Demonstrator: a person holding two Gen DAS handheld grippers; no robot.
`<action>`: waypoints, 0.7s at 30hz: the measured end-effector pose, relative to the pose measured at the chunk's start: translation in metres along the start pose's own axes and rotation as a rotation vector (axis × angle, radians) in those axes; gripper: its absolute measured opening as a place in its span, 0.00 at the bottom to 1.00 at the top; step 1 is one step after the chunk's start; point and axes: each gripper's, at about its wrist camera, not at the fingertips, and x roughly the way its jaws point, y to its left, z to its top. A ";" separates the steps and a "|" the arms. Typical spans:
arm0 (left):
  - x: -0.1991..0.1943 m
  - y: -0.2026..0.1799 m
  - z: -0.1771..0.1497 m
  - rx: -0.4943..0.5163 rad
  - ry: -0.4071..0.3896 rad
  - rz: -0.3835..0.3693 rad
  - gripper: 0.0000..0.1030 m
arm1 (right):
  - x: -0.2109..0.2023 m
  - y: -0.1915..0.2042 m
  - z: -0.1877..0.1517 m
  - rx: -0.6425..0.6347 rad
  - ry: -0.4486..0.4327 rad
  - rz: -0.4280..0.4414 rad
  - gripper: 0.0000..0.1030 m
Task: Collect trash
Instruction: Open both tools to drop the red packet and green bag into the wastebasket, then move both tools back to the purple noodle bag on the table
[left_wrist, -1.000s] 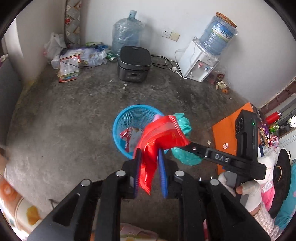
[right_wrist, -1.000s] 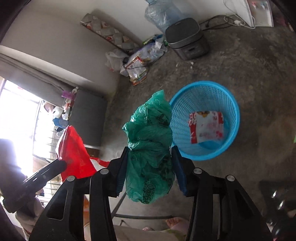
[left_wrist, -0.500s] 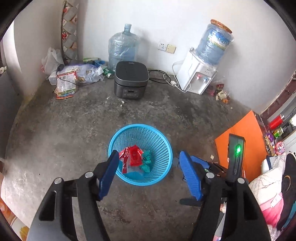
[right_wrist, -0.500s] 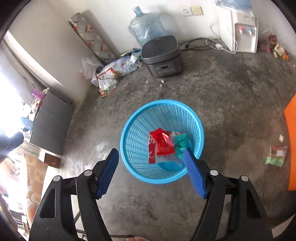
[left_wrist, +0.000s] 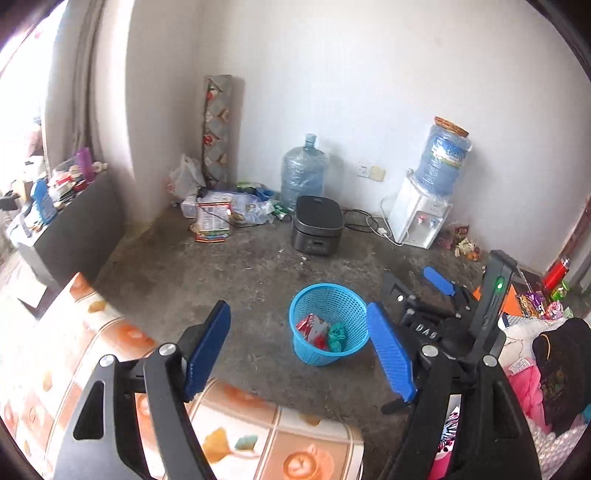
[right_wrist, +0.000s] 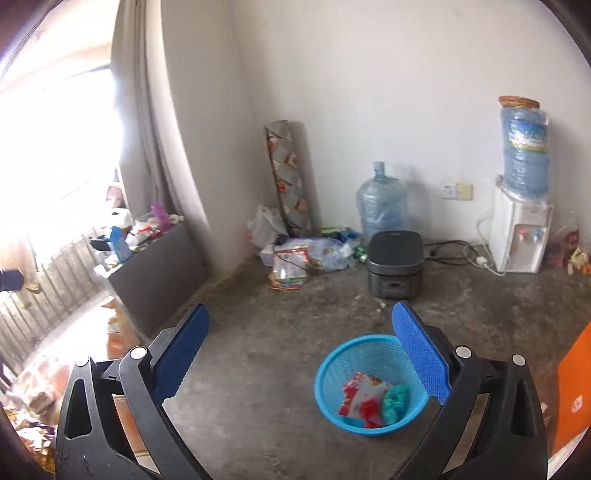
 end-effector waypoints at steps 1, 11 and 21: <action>-0.018 0.012 -0.011 -0.028 -0.011 0.025 0.72 | -0.006 0.006 0.003 0.008 0.003 0.061 0.92; -0.195 0.139 -0.139 -0.344 -0.122 0.350 0.72 | -0.015 0.110 -0.008 -0.087 0.260 0.490 0.92; -0.264 0.173 -0.255 -0.625 -0.196 0.383 0.72 | -0.020 0.238 -0.071 -0.060 0.661 0.844 0.78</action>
